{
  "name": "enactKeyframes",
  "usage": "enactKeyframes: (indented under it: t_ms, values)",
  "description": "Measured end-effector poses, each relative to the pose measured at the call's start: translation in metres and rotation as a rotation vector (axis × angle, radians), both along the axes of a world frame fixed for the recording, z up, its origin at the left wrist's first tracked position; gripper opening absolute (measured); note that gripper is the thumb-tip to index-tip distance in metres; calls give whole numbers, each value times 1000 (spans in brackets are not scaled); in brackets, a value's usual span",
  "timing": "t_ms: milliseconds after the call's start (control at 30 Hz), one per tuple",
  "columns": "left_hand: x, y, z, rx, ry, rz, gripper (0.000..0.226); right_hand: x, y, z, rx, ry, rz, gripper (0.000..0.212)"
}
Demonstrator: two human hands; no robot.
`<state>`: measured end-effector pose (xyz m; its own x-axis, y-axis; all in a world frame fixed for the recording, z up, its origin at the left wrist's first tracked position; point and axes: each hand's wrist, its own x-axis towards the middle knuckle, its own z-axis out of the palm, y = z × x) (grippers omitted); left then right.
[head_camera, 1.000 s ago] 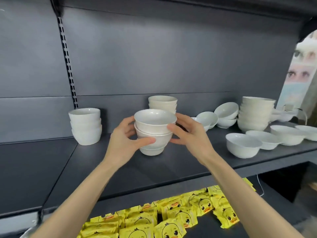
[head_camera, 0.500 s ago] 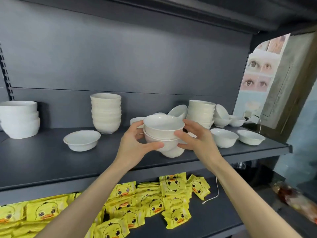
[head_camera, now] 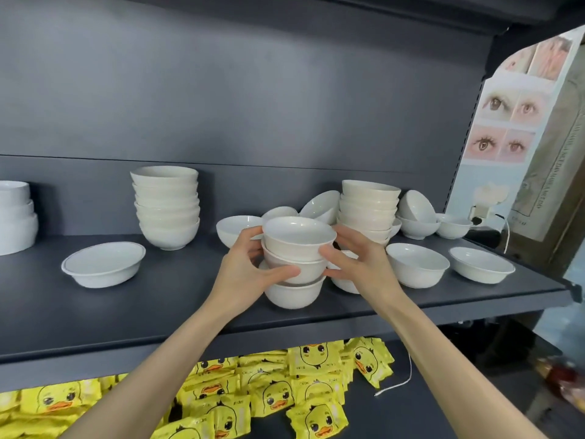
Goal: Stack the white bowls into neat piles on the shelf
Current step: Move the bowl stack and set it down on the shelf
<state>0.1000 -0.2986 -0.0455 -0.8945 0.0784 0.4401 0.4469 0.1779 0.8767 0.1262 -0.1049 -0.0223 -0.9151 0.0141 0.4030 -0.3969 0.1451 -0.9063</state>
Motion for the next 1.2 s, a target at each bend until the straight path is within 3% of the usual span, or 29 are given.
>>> enactKeyframes:
  t_ms: [467, 867, 1200]
  values:
    - [16, 21, -16, 40, -23, 172, 66, -23, 19, -12, 73, 48, 218, 27]
    - [17, 26, -29, 50, -88, 124, 87, -35, 26, -26, 71, -5, 251, 47]
    - [-2, 1, -41, 32, -96, 268, 98, -52, -2, -31, 90, -71, 264, 63]
